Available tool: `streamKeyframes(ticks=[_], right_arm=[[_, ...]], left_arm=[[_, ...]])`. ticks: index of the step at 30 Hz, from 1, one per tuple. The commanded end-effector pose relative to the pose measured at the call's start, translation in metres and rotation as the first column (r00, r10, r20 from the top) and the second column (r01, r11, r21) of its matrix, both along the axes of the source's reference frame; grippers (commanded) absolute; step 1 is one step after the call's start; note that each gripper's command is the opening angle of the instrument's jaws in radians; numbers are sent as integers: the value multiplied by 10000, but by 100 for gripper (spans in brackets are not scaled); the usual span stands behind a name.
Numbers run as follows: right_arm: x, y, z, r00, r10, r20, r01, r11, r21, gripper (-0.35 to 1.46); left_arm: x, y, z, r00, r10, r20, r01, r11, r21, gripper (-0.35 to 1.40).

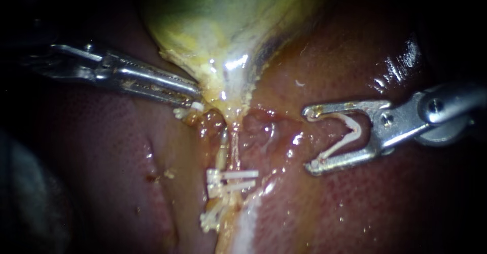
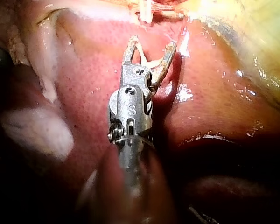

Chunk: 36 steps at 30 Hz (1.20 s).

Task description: Clipping third clip right tube

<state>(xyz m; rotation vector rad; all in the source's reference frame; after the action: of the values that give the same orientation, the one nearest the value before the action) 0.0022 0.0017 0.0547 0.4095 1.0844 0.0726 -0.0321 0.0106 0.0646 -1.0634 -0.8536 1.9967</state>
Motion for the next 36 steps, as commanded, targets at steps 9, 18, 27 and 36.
streamKeyframes(ticks=[9, 18, 27, 36], right_arm=[[-1, 1, 0, 10000, 6, 0, -6, 10000, 9, 50], [5, 8, -11, 9999, 112, -85, -111, 9999, 112, 50], [43, 10, -12, 9983, 448, 373, -500, 9870, 1529, 50], [79, 13, 4, 9874, 1120, 1120, -1405, 9456, 2935, 49]], left_arm=[[34, 21, -49, 9998, -190, -38, 190, 9998, 70, -35], [42, 28, -73, 9994, -325, -93, 326, 9995, 48, -35], [40, 27, -71, 9994, -335, -101, 335, 9994, 36, -35], [38, 25, -71, 9993, -352, -114, 353, 9994, 27, -35]])
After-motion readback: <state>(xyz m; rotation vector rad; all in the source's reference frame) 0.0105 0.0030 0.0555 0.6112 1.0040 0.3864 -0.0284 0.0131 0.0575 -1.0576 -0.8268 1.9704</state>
